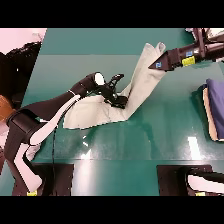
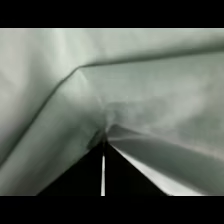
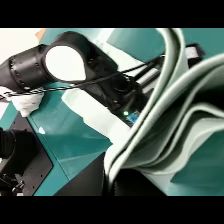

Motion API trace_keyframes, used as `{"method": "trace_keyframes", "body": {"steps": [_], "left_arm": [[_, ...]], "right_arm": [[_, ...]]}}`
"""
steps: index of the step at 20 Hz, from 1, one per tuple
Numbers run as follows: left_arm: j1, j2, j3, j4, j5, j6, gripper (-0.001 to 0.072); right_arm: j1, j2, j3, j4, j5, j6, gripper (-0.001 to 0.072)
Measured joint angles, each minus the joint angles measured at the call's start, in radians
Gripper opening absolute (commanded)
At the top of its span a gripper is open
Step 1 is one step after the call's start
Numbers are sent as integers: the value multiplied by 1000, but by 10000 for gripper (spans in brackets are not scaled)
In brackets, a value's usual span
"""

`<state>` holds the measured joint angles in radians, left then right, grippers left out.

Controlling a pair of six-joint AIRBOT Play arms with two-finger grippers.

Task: Fold the shirts.

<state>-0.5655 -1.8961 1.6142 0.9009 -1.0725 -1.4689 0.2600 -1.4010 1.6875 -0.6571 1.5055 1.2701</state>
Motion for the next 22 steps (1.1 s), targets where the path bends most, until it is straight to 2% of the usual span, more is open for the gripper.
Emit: {"method": "trace_keyframes", "body": {"steps": [3, 7, 12, 17, 18, 19, 20, 21, 22], "left_arm": [[2, 0, 60, 60, -51, 0, 28], [64, 0, 217, 156, -196, 0, 28], [253, 26, 401, 237, -382, -7, 29], [473, 151, 445, 322, -425, -21, 29], [512, 178, 448, 328, -431, -23, 29], [544, 201, 450, 333, -435, -23, 29], [573, 221, 450, 339, -440, -23, 29], [599, 239, 450, 343, -446, -23, 29], [619, 252, 450, 348, -451, -23, 29]], "right_arm": [[63, 0, 13, 2, -22, 1, 21], [162, -5, 10, 3, -79, -13, 21], [302, -56, 10, 5, -174, -20, 22], [501, -195, 21, 6, -360, -62, 26], [542, -232, 39, 8, -395, -74, 83], [584, -274, 67, 8, -422, -88, 333], [620, -313, 100, 12, -443, -100, 526], [653, -354, 139, 12, -462, -113, 558], [677, -389, 176, 11, -466, -118, 551]]}}
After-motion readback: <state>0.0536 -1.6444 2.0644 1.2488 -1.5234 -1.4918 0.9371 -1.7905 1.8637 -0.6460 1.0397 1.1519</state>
